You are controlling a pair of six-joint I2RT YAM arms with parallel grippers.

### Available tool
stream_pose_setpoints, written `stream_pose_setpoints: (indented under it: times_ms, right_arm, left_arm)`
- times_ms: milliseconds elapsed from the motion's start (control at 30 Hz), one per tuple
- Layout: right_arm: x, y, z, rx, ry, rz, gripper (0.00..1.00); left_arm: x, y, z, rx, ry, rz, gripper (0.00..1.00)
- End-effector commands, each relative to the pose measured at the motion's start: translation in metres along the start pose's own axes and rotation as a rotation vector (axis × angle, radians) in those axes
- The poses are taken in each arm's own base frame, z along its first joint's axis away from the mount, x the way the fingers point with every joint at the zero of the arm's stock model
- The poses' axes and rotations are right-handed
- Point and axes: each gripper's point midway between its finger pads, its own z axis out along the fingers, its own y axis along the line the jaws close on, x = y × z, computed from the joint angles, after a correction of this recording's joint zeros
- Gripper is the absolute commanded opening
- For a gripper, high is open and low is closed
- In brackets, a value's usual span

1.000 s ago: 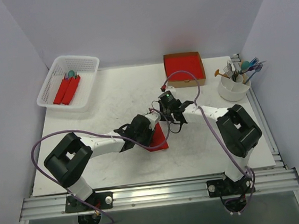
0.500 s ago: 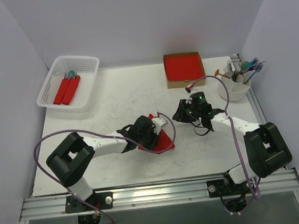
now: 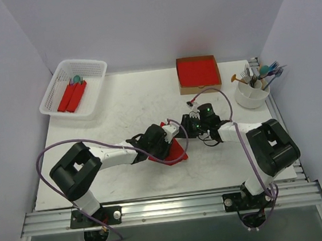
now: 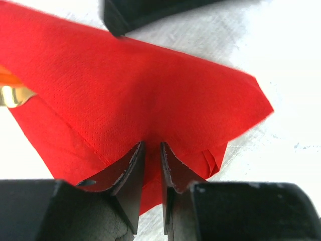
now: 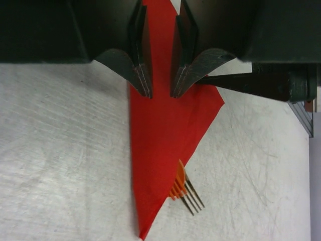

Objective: Place the utensils on the paper napkin and roll it up
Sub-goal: Roll the napkin at the center of the board.

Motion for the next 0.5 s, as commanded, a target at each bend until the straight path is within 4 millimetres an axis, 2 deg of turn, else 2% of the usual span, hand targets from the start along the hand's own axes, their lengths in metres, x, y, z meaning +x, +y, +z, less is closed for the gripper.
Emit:
stream_pose_setpoints:
  times_ms: [0,333,467]
  right_arm:
    - [0.007,0.017,0.001,-0.073,-0.007,-0.034,0.22]
    - [0.029,0.038,0.014,-0.119,0.013,-0.051,0.22]
    - [0.024,0.046,0.017,-0.155,-0.002,-0.044,0.22]
  left_arm:
    - [0.015,0.02,-0.008,-0.093,0.054,-0.102,0.28]
    - [0.017,0.049,-0.017,-0.194,0.025,-0.246,0.28]
    - [0.014,0.057,-0.019,-0.223,0.016,-0.273,0.28]
